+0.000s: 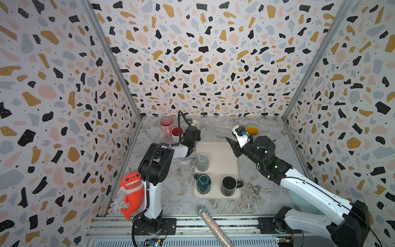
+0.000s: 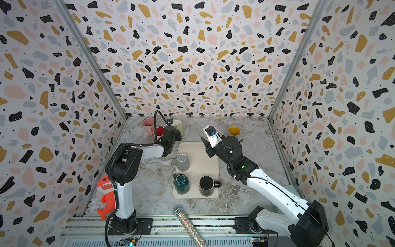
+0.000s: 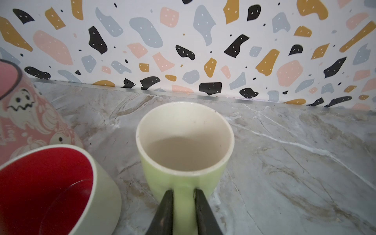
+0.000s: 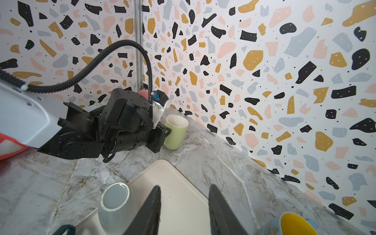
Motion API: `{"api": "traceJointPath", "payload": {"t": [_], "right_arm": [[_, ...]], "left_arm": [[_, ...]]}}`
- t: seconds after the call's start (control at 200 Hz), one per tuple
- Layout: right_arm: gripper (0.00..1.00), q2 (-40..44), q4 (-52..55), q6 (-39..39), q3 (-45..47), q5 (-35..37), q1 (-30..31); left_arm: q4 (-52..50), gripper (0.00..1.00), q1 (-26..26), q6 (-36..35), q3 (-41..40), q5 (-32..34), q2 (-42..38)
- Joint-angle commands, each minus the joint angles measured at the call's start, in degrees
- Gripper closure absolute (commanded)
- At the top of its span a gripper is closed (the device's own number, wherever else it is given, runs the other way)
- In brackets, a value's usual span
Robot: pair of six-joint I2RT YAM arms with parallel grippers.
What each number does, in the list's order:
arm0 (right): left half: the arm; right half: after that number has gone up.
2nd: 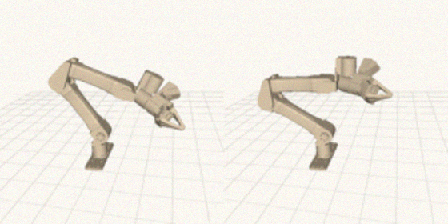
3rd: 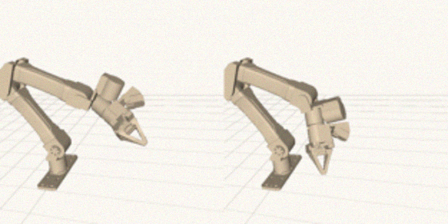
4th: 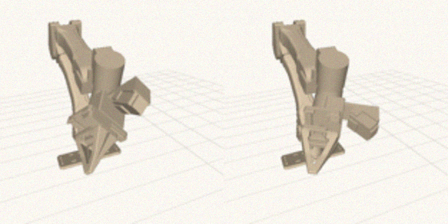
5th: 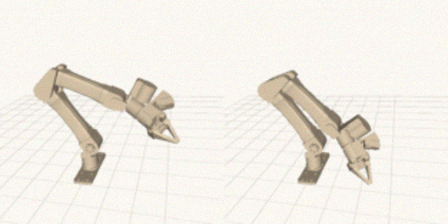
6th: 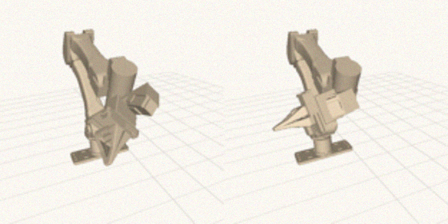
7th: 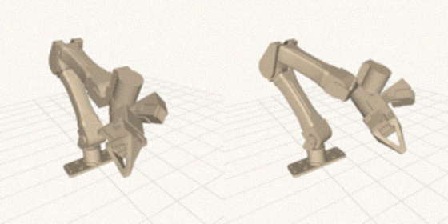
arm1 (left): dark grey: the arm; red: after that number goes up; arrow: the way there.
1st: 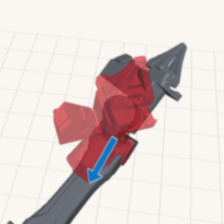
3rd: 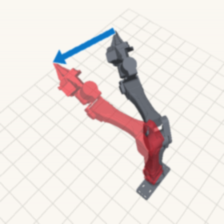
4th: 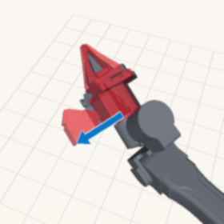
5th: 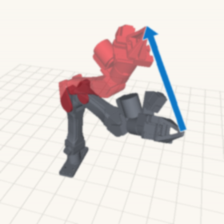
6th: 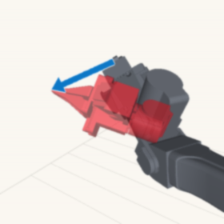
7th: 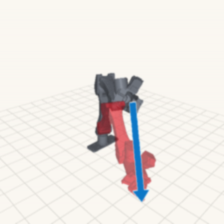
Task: Turn the mug right side up
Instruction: Place the mug at the top-center of the table.
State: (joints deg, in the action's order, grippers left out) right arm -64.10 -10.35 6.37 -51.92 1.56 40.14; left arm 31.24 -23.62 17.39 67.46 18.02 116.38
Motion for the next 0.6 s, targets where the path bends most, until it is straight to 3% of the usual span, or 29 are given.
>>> {"api": "traceJointPath", "payload": {"t": [0.0,0.37,0.596], "right_arm": [[0.6,1.6,-1.4,-0.9,0.2,-0.4,-0.2],[0.6,2.0,-1.6,-1.4,0.5,-0.4,-0.2],[0.6,2.3,-2.3,-2.1,1.0,-0.7,-0.2]], "left_arm": [[5.0,0.76,0.1,0.7,-1.2,0.0,-1.0],[4.6,0.69,0.1,1.4,-4.2,0.1,-2.9],[4.6,0.68,-0.3,4.4,-9.5,-1.4,-10.4]]}}
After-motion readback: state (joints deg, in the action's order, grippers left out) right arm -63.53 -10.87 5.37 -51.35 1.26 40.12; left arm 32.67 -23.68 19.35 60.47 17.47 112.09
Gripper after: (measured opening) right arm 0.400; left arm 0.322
